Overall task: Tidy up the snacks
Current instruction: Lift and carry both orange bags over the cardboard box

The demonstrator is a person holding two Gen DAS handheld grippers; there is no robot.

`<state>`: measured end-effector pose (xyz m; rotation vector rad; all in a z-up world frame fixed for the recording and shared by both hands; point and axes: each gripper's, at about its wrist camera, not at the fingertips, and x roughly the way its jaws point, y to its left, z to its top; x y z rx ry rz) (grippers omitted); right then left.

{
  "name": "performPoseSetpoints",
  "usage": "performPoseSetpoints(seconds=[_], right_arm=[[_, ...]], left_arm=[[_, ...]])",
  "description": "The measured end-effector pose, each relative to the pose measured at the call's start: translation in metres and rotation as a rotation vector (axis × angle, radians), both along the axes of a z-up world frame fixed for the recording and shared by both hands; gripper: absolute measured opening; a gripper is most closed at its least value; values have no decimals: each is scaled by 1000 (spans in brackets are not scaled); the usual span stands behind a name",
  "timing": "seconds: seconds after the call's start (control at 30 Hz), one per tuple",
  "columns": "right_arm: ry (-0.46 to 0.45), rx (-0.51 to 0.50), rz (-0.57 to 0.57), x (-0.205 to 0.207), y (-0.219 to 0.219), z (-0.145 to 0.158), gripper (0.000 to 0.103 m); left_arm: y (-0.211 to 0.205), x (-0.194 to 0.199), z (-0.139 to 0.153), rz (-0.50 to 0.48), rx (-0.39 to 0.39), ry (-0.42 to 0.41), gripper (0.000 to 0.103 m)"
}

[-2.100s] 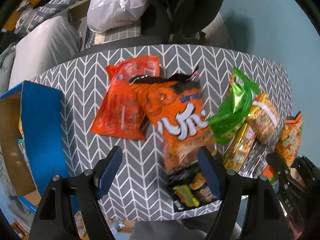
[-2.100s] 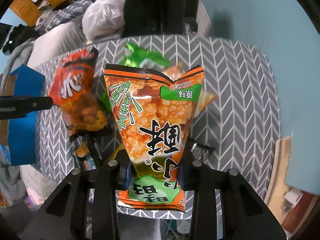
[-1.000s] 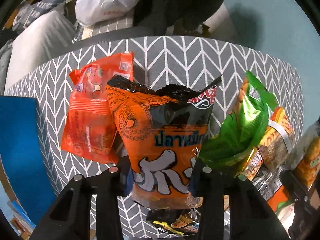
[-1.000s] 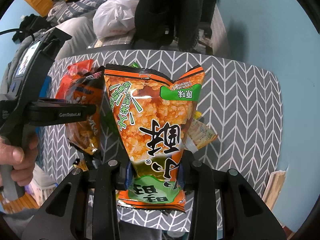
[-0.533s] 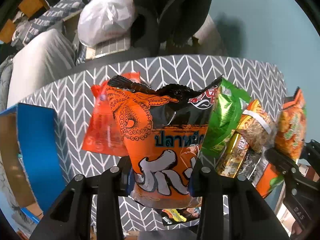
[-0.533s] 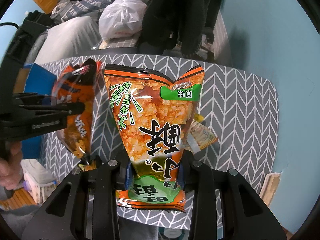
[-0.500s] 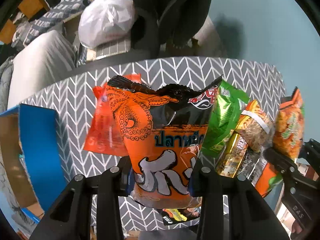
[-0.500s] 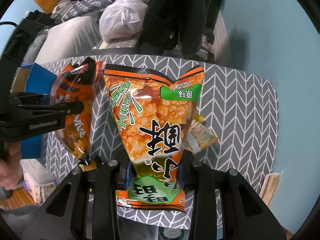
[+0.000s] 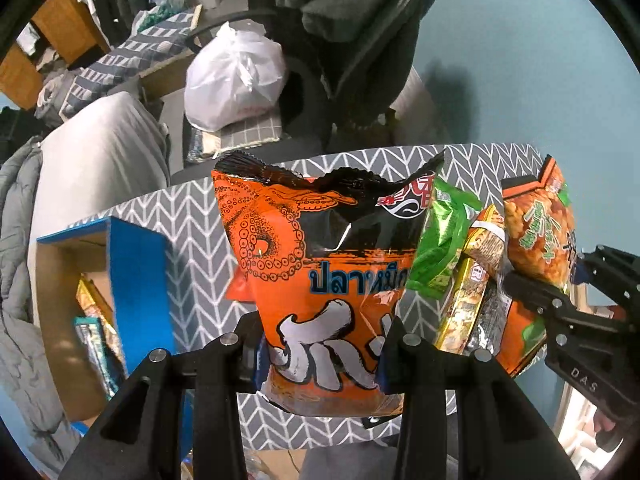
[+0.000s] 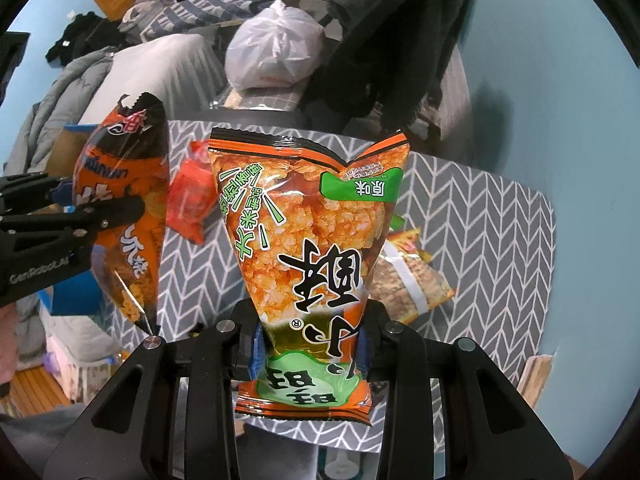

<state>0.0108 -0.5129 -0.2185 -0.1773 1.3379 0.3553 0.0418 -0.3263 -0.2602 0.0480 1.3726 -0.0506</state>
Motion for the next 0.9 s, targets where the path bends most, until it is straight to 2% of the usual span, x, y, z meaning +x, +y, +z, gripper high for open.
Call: performPoseSetpoints(seconds=[0.5, 0.9], right_arm=[[-17, 8, 105, -6, 66, 14, 33], [-20, 32, 233, -11, 148, 14, 33]], left_arm=[[69, -37, 19, 87, 15, -24, 40], [141, -67, 27, 210, 18, -30, 40]])
